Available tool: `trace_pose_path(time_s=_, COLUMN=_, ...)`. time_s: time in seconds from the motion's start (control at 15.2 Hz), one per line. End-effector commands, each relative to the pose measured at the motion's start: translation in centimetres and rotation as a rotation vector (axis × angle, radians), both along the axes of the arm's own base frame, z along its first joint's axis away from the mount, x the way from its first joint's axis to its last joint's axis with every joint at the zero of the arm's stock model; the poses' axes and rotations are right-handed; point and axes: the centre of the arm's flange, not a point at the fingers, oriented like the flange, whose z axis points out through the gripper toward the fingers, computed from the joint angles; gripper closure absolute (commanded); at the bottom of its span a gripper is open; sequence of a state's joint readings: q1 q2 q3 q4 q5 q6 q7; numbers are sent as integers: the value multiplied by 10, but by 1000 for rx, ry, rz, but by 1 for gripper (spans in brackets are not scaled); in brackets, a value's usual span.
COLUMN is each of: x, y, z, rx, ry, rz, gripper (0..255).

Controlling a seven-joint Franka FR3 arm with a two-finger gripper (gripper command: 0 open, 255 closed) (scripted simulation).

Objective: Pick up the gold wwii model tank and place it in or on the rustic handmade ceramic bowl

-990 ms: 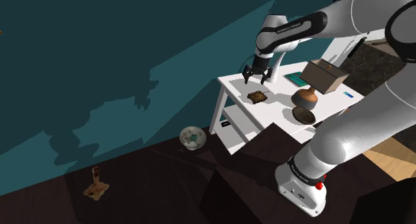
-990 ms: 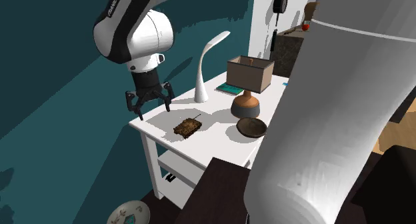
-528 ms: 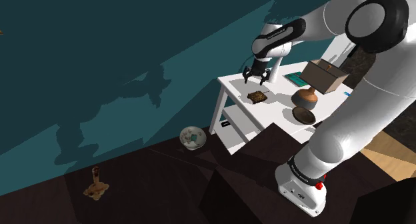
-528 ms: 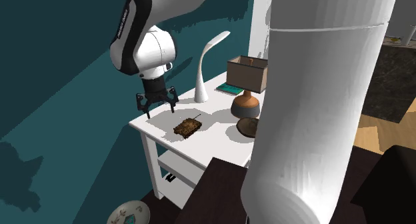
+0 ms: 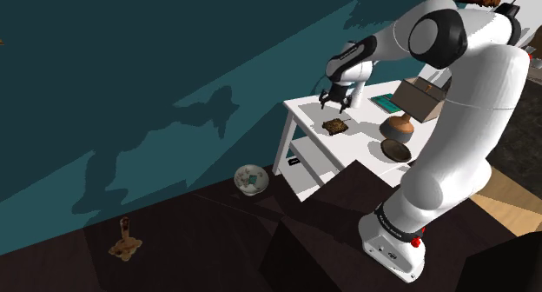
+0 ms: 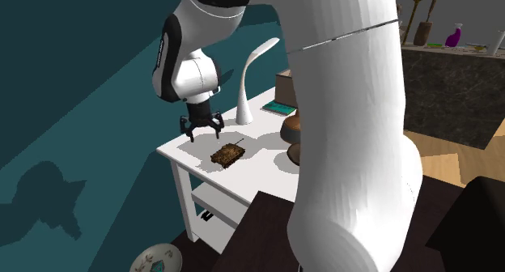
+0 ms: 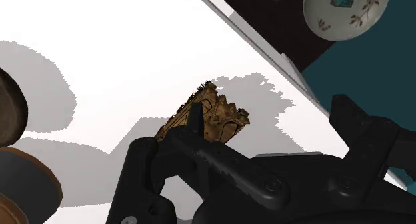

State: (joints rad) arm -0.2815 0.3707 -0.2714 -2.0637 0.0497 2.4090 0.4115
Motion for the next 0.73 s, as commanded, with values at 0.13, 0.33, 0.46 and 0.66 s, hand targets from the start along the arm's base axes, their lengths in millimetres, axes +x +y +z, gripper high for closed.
trace_pose_path(time_s=0.13, x=3, y=-45, z=-26, rx=-19, ry=-15, rz=-98, gripper=0)
trace_pose_path(time_s=0.33, x=5, y=-78, z=-45, rx=-33, ry=-26, rz=-172, gripper=0)
trace_pose_path(time_s=0.46, x=5, y=-100, z=-57, rx=-43, ry=-33, rz=-220, gripper=0)
trace_pose_path(time_s=0.66, x=4, y=-133, z=-75, rx=-57, ry=-44, rz=-293, gripper=0)
